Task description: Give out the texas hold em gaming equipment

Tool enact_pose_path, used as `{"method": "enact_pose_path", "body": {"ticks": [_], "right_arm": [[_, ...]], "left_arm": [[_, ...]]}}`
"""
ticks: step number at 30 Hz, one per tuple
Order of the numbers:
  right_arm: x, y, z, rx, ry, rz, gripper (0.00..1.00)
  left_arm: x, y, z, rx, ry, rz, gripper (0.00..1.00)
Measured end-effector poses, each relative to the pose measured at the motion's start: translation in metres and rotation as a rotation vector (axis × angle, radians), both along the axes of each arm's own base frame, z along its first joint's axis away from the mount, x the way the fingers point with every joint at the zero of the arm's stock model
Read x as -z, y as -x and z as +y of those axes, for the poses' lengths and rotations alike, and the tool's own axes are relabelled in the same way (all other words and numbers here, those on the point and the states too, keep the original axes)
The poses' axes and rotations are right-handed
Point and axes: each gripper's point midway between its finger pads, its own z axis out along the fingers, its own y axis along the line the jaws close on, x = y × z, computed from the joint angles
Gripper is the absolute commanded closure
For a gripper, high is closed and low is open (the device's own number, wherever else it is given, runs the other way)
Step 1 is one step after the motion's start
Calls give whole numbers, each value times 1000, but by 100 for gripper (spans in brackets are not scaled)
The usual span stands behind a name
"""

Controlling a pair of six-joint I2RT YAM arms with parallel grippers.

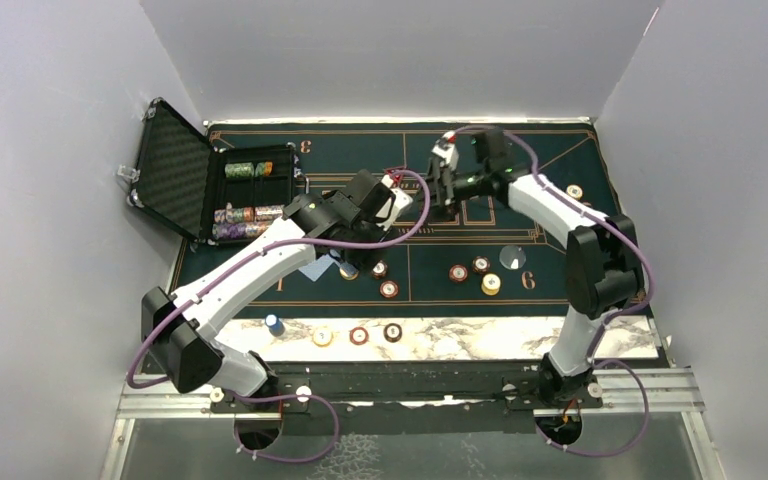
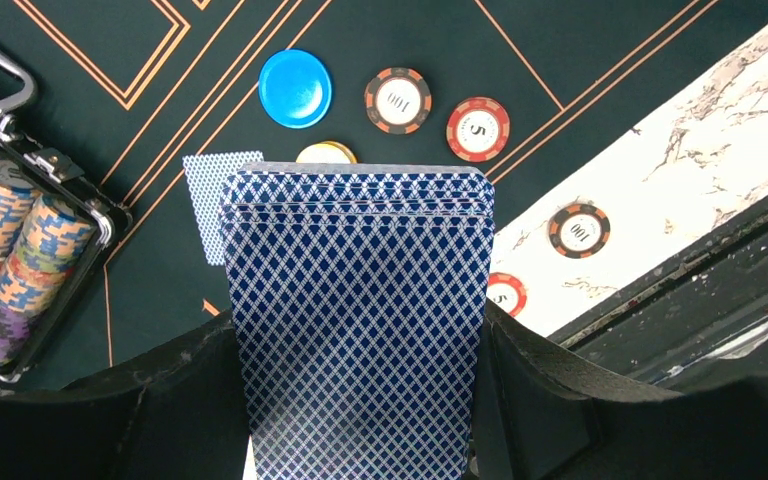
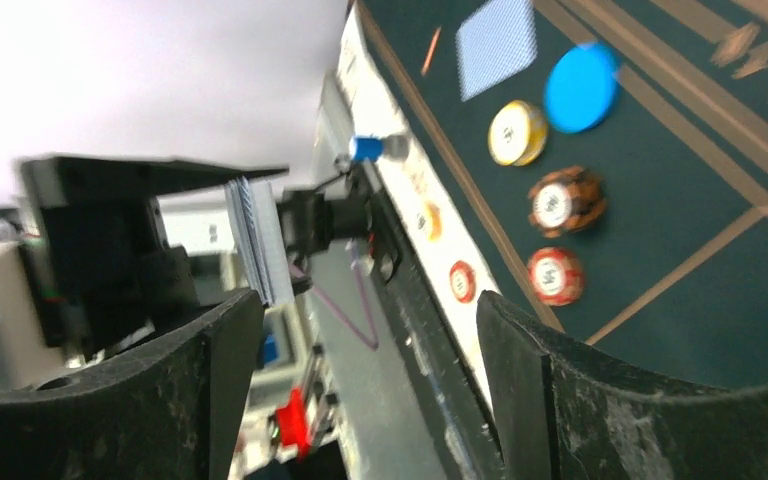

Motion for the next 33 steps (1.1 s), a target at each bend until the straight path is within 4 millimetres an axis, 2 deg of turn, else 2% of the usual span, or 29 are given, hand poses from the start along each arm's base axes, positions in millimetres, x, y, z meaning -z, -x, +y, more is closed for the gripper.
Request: {"method": "enact_pose_path", "body": {"ticks": [4, 6, 10, 18, 22, 27, 30, 33], "right_arm": [[19, 50, 34, -130, -48, 109, 18], [17, 63, 44, -171, -66, 126, 18], [5, 70, 59, -216, -118, 96, 17], [6, 70, 58, -215, -129, 90, 16], [3, 86, 71, -276, -129, 76, 16], [0, 104, 88, -341, -132, 62, 24], [5, 103, 88, -343, -116, 74, 30], [11, 100, 88, -339, -92, 77, 31]], "left_arm": [[1, 0, -4, 32, 7, 0, 100], [3, 1, -5, 47, 8, 4, 100], [6, 3, -7, 72, 12, 13, 100], [5, 4, -10, 88, 27, 18, 100], [5, 4, -11, 90, 31, 21, 100], [6, 6, -11, 94, 31, 27, 100], [5, 5, -12, 96, 36, 24, 100], [5, 5, -12, 96, 37, 23, 100]]}}
